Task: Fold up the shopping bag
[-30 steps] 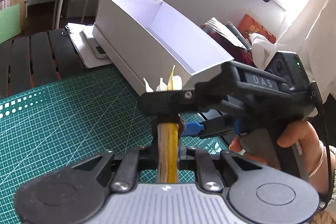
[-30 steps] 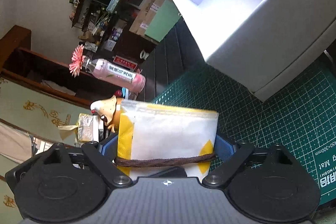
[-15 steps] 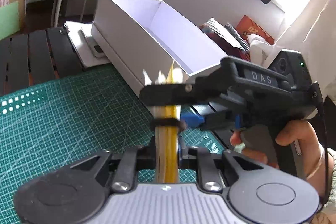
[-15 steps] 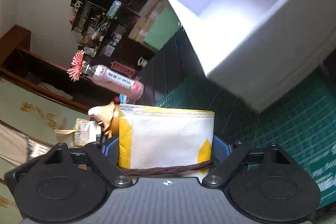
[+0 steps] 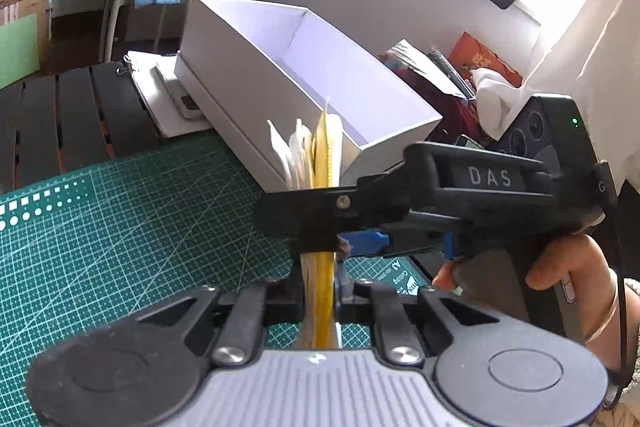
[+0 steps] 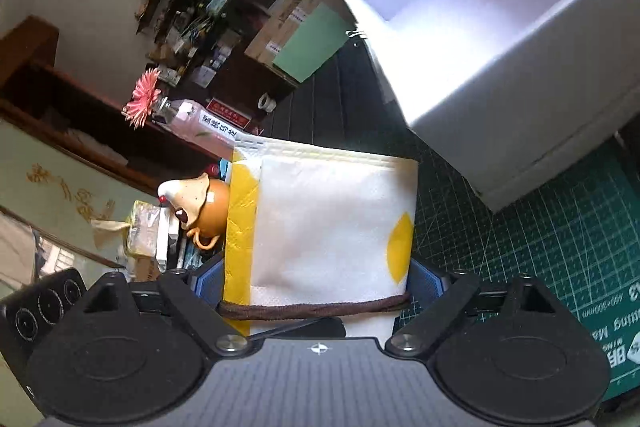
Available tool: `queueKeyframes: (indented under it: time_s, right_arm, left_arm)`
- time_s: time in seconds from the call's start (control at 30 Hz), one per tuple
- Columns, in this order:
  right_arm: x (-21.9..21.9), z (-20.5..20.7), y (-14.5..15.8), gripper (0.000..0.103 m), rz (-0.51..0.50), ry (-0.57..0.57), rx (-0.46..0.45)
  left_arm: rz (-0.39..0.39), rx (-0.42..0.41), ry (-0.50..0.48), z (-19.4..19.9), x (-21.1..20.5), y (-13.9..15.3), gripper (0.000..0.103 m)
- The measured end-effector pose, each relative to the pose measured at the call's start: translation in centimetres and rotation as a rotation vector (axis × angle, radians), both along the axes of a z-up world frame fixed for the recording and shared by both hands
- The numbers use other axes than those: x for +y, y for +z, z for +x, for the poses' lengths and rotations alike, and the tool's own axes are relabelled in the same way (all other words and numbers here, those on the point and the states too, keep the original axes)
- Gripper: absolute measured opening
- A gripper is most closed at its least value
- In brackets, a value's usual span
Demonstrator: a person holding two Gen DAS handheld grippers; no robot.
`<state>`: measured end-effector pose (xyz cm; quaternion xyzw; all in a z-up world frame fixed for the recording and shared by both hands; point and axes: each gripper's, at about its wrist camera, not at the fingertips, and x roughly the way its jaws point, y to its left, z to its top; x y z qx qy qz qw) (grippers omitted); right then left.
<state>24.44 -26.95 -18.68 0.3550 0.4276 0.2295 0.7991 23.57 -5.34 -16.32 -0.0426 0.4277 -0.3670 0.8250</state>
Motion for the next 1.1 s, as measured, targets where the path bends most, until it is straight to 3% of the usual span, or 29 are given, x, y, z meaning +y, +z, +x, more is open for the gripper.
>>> queueKeyframes:
  time_s: [0.17, 0.43, 0.7, 0.9, 1.1]
  right_arm:
    - [-1.4, 0.1, 0.1, 0.09, 0.046, -0.064, 0.008]
    - [0.0, 0.1, 0.2, 0.089, 0.026, -0.007, 0.01]
    - [-1.1, 0.1, -0.1, 0.097, 0.105, -0.073, 0.037]
    - [0.1, 0.0, -0.1, 0.091, 0.073, -0.014, 0.028]
    - [-0.5, -0.2, 0.3, 0.097, 0.072, -0.074, 0.022]
  left_arm:
    - [-0.009, 0.01, -0.004, 0.1, 0.0, 0.0, 0.012]
    - [-0.027, 0.023, 0.011, 0.4, 0.4, 0.0, 0.012]
    - [-0.045, 0.027, 0.039, 0.7, 0.9, 0.1, 0.012]
    - [-0.045, 0.013, 0.036, 0.5, 0.7, 0.3, 0.013]
    - [-0.029, 0.004, 0.056, 0.6, 0.6, 0.2, 0.013]
